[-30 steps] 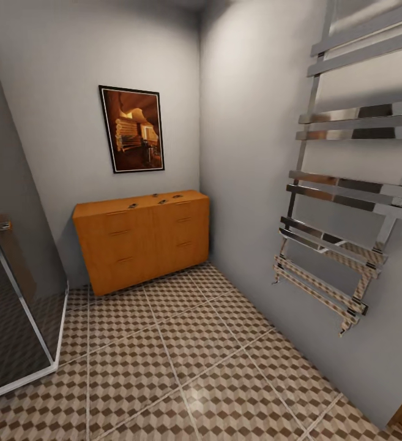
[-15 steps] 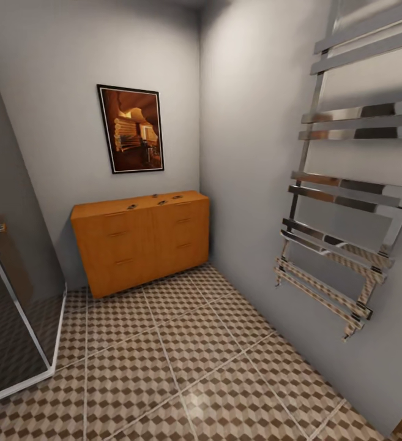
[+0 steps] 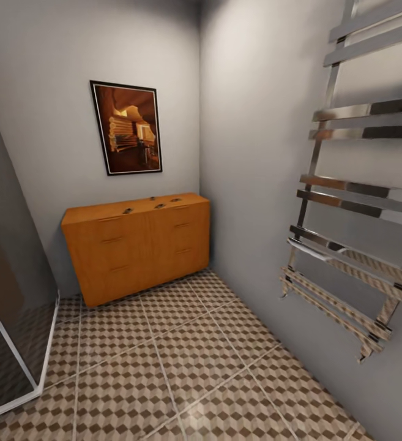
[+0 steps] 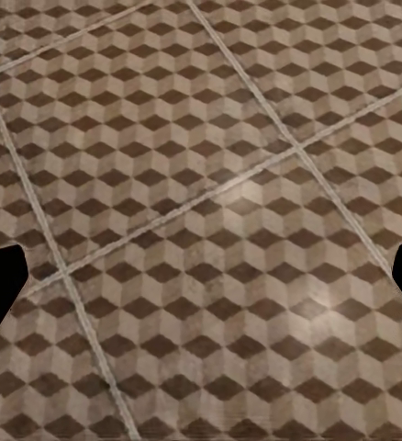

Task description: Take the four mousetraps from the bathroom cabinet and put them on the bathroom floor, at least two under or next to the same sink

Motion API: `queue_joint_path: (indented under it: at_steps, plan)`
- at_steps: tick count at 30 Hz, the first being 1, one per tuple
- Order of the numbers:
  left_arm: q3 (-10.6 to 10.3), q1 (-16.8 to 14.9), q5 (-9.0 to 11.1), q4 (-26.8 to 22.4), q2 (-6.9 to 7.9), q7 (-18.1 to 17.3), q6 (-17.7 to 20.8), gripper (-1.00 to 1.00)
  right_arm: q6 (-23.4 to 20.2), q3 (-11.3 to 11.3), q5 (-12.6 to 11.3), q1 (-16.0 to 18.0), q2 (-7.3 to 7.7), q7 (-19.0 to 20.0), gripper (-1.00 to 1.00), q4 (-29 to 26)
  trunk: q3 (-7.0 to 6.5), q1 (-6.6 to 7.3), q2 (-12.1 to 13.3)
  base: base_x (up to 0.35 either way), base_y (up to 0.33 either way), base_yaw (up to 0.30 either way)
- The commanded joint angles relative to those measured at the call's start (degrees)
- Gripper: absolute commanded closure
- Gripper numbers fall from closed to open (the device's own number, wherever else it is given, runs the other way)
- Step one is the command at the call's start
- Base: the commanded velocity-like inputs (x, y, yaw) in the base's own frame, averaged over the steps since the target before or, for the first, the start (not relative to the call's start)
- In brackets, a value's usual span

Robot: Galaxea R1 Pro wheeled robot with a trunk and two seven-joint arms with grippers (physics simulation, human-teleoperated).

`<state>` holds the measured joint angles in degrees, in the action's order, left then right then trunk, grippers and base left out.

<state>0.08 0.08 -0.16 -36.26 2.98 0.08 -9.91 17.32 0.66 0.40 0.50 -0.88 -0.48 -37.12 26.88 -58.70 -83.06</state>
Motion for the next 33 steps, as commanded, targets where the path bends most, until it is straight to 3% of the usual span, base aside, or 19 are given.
queue_joint_path:
  at_steps: [1, 10, 33]
  plan:
    - [0.01, 0.01, 0.0, -0.04, 0.01, 0.01, -0.11, -1.0, 0.17, 0.05, 0.04, 0.03, 0.0, -0.05, -1.0, 0.03, 0.05, -0.03, -0.02, 0.317, 0.0, 0.0]
    - [0.01, 0.01, -0.01, -0.07, 0.01, 0.01, -0.11, -1.0, 0.17, 0.05, 0.04, 0.03, 0.0, -0.06, -1.0, 0.03, 0.05, -0.03, -0.02, 0.308, 0.0, 0.085]
    - [0.01, 0.01, -0.02, -0.04, 0.01, 0.01, -0.11, -1.0, 0.17, 0.05, 0.04, 0.03, 0.0, -0.05, -1.0, 0.03, 0.05, -0.03, -0.02, 0.212, 0.0, 0.196]
